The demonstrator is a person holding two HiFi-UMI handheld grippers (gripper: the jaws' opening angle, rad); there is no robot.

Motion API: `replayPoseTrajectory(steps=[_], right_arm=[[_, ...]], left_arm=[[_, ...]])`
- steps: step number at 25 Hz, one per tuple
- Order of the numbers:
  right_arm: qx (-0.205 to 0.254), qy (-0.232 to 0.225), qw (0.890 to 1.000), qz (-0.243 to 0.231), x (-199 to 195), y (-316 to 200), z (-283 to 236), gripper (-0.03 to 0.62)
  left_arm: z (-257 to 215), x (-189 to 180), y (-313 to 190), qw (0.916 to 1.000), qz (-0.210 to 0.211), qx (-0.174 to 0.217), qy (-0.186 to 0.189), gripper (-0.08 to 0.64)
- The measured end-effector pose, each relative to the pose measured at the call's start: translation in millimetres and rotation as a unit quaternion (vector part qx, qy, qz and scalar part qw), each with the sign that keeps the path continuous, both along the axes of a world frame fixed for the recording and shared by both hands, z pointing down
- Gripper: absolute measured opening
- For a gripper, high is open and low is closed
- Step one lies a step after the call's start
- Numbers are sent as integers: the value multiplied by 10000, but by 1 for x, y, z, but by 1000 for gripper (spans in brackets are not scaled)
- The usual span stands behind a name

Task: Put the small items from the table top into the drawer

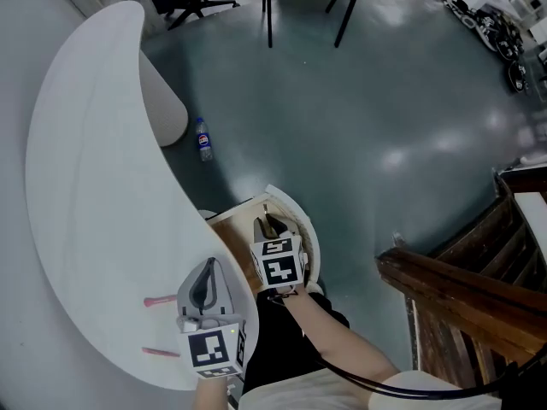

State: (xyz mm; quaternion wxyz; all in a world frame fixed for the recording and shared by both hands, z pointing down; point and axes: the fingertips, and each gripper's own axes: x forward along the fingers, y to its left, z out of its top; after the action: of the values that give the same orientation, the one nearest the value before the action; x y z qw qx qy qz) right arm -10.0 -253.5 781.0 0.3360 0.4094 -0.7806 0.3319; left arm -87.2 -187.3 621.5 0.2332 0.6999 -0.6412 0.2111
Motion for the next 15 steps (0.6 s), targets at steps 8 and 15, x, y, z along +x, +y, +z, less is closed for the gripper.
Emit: replayPoseTrajectory(steps=[8, 15], right_arm=[[331, -232, 9975, -578, 24, 30, -61, 67], [614, -561, 9908, -1064, 50, 66, -141, 67]], left_arm=[[-30, 13, 37, 9984, -522, 210, -97, 23], [-80, 20, 78, 9946, -875, 450, -339, 23]])
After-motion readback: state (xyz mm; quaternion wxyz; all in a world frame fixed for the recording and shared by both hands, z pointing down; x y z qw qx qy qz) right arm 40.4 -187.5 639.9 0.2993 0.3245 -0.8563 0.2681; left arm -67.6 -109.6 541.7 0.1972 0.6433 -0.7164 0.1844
